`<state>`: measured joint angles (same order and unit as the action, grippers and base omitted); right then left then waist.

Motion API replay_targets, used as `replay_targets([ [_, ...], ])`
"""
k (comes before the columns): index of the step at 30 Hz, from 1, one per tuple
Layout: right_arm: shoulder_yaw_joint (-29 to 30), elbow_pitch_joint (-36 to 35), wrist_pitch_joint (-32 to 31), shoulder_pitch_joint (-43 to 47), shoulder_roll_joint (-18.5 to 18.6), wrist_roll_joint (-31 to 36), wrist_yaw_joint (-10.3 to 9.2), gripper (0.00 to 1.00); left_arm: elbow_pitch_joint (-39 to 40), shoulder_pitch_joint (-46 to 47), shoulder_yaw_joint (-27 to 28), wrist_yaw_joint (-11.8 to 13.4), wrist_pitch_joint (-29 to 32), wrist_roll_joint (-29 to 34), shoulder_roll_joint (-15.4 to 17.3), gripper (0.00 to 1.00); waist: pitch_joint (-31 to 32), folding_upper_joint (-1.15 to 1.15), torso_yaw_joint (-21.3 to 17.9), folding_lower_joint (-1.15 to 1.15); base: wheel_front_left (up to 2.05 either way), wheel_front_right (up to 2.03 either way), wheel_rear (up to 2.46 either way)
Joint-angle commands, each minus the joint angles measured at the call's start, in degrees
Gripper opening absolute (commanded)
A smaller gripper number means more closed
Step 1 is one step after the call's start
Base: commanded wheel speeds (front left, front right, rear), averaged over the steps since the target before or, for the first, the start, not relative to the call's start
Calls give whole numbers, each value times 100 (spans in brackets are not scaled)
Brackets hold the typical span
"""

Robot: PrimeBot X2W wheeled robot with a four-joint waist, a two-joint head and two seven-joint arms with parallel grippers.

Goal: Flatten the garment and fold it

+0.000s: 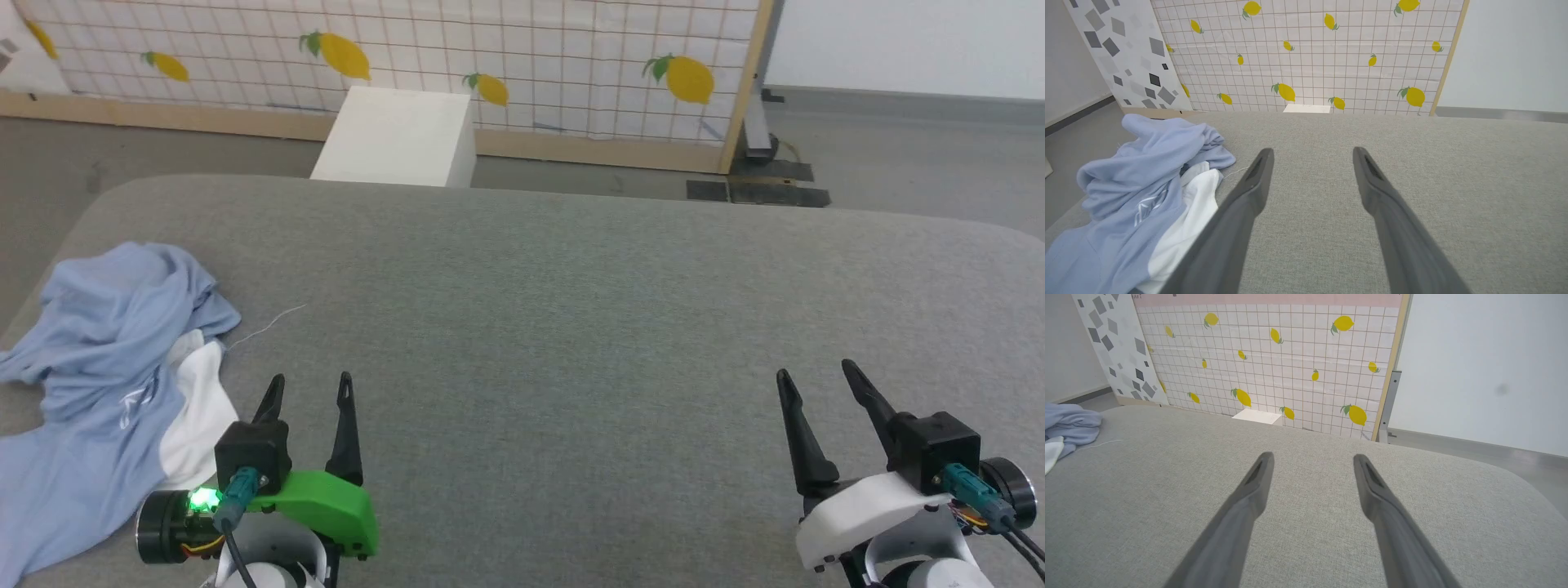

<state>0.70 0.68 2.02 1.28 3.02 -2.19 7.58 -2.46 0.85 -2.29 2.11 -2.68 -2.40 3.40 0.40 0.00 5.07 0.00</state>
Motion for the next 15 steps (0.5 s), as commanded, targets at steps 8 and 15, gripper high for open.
replay_targets([
  [8,19,23,117,71,-4,-128,-2,100,-55,5,-33,155,-137,-148,73,100,-4,0,509,0,0,0,0],
  [15,22,16,164,71,-5,-185,-3,100,-90,-20,-54,264,-223,-237,86,100,-21,0,813,0,-6,-6,-6],
])
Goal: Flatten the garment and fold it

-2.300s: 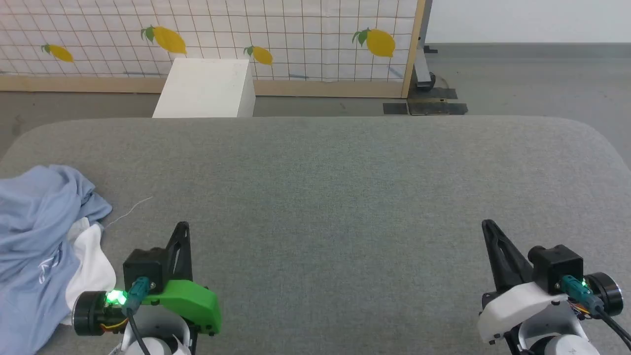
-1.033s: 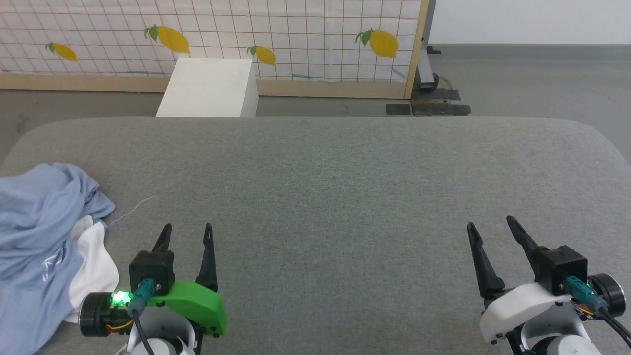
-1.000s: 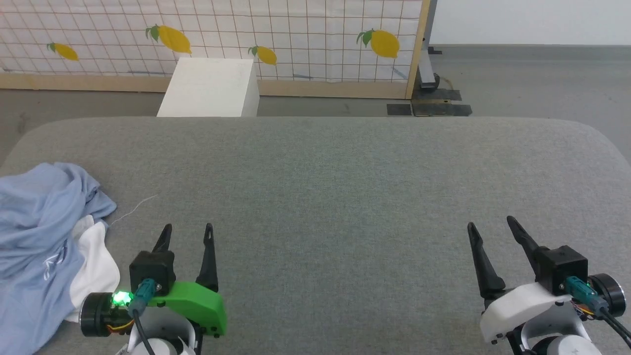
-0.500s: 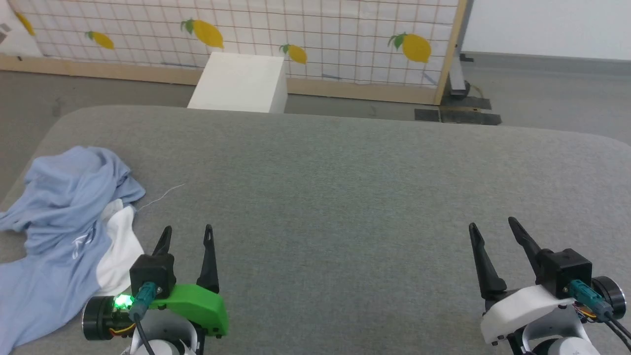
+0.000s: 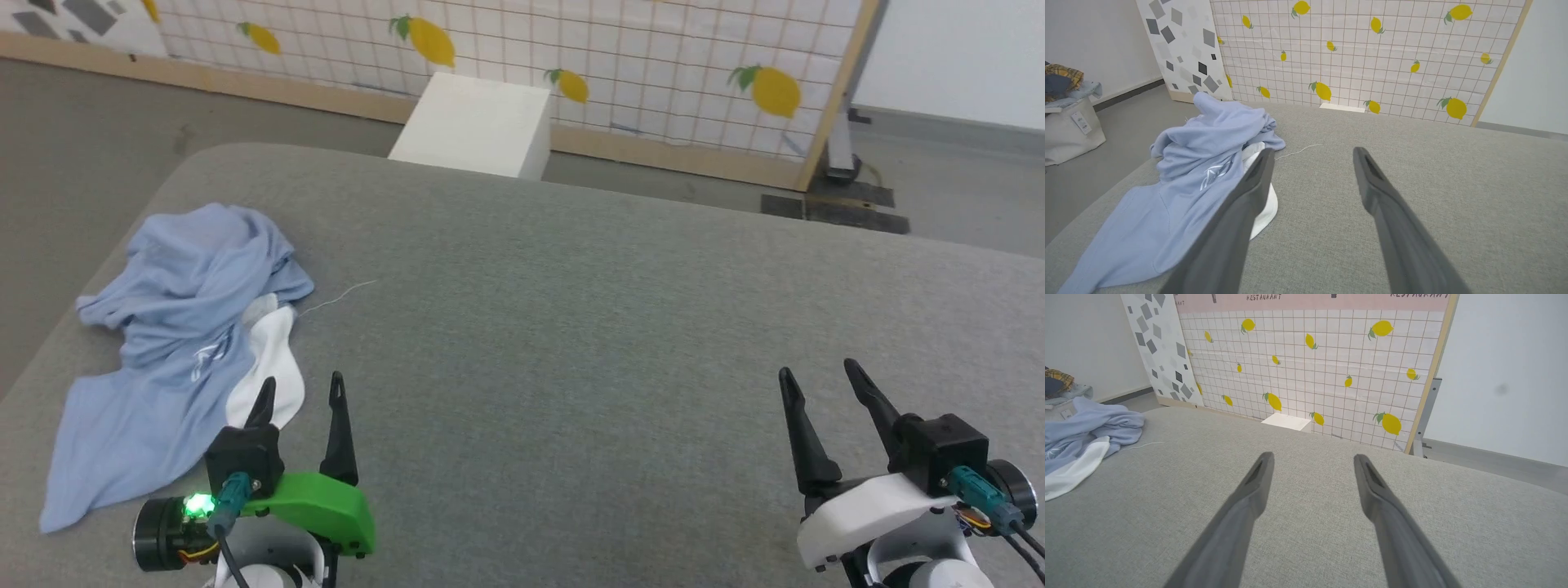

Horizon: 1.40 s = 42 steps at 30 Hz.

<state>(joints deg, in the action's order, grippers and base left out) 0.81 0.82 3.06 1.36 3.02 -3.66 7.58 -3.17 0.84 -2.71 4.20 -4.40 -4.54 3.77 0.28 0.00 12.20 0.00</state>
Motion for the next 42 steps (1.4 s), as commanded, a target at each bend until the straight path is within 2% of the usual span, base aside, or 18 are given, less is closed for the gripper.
replay_targets([
  [1,14,4,69,65,-5,-49,-3,100,-24,-24,-15,73,-64,-35,51,100,-9,0,134,0,-10,-10,-10],
  [42,36,-24,345,163,-9,-380,-6,100,-264,-202,-78,652,-551,-459,131,100,-51,0,1175,0,0,0,0],
])
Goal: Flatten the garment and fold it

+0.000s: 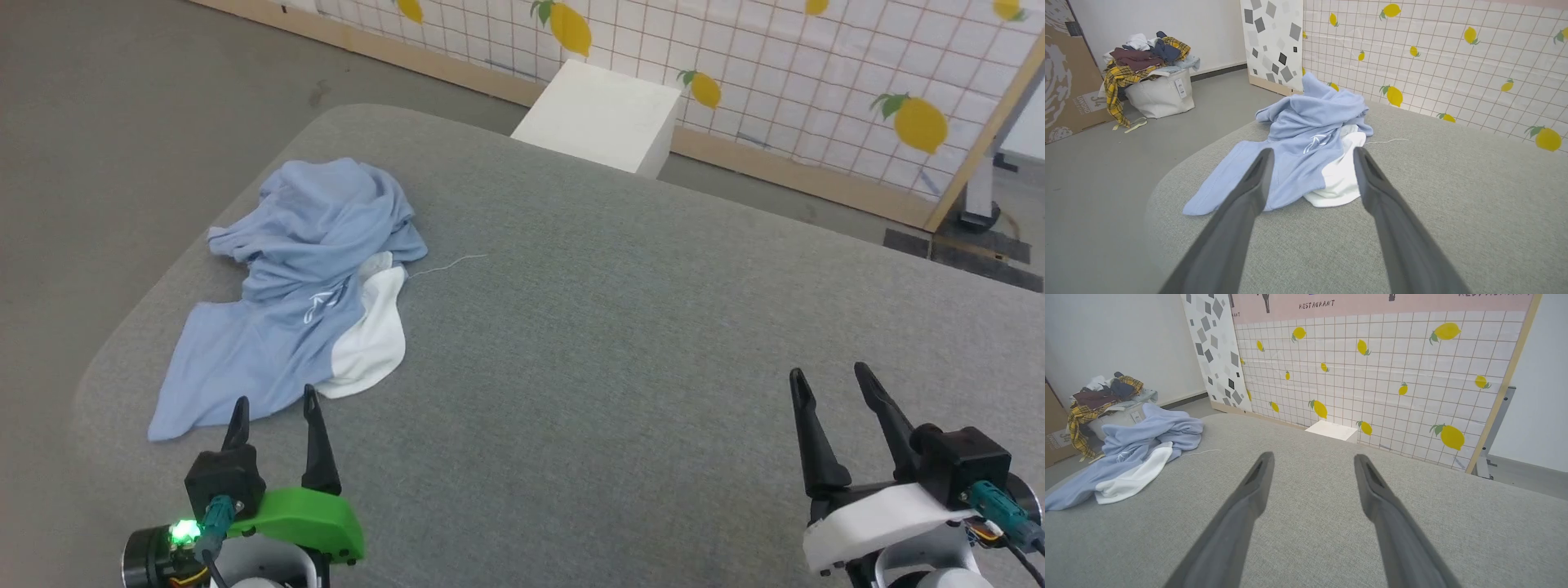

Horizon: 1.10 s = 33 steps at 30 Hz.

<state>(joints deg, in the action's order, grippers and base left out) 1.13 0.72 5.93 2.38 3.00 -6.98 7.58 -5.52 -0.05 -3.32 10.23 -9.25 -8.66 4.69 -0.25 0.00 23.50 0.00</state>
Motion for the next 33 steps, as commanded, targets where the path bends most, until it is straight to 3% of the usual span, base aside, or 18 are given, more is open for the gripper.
replay_targets([
  [1,2,-13,65,64,-8,-55,-6,100,-36,-119,-18,60,-77,-54,43,100,3,0,67,0,0,0,0],
  [33,-36,-4,281,195,-12,-308,-8,100,-275,-339,-108,410,-451,-445,320,100,13,0,923,0,0,0,0],
])
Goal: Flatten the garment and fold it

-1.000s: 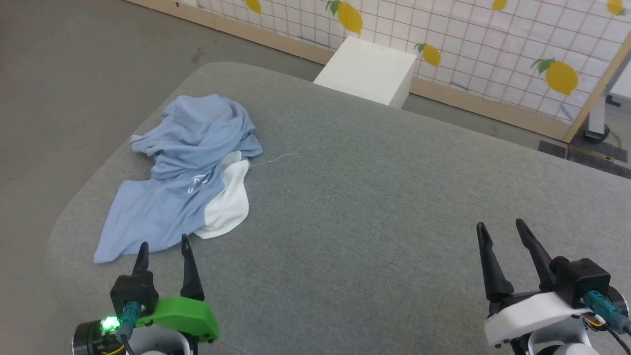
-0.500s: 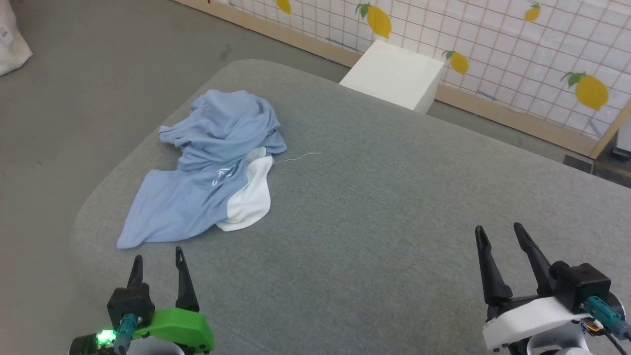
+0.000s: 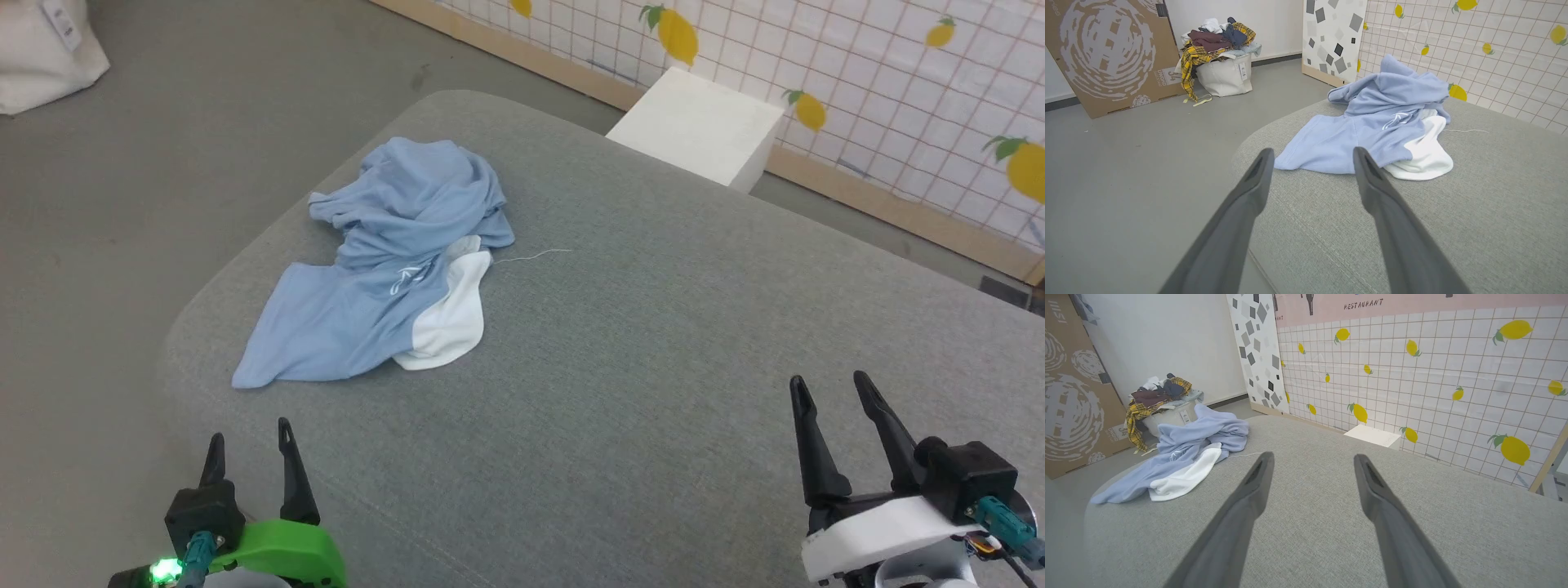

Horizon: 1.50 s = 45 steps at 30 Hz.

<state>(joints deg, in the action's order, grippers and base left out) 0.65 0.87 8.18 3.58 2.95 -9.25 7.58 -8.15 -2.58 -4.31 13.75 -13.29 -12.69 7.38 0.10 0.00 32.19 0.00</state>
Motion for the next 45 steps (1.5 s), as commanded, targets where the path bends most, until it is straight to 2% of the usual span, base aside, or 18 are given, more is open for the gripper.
replay_targets([
  [1,15,-23,62,75,-6,-88,-8,100,-4,-85,-4,65,-60,-69,47,100,-28,0,88,0,0,0,0],
  [8,48,-54,98,83,-7,-135,-8,100,9,-46,-4,117,-141,-154,48,100,-103,0,319,0,0,0,0],
  [13,52,-162,41,8,-7,-68,-9,100,60,420,-92,-104,-164,-245,123,100,-354,0,325,0,0,0,0],
  [17,27,-356,-91,-184,-7,60,-9,100,-114,1224,-142,-397,-22,-356,244,100,-819,0,35,0,0,0,0],
  [25,39,-832,-355,-622,-7,412,-9,100,-821,3318,-183,-928,676,-669,442,100,-2182,0,-793,0,0,0,0],
  [30,-39,-948,-365,-962,57,448,-9,100,-1287,4353,-201,-1343,1410,-883,771,100,-2877,0,-1354,0,0,0,0],
  [33,-98,-909,-303,-1130,79,396,-9,100,-1476,4676,-147,-1523,1910,-1059,988,100,-3132,0,-1651,0,0,0,0],
  [34,-125,-867,-243,-1221,87,361,-9,100,-1587,4775,-81,-1608,2330,-1228,1131,100,-3258,0,-1835,0,0,0,0],
  [37,-114,-787,-144,-1323,88,309,-9,100,-1720,4753,27,-1610,3015,-1444,1352,100,-3390,0,-2067,0,0,0,0],
  [40,-142,-724,-74,-1379,91,291,-9,100,-1811,4593,138,-1471,3670,-1625,1501,100,-3480,0,-2244,0,0,0,0],
  [45,-209,-586,17,-1426,113,246,-9,100,-1934,4158,352,-859,4583,-1676,1789,100,-3532,0,-2464,0,0,0,0],
])
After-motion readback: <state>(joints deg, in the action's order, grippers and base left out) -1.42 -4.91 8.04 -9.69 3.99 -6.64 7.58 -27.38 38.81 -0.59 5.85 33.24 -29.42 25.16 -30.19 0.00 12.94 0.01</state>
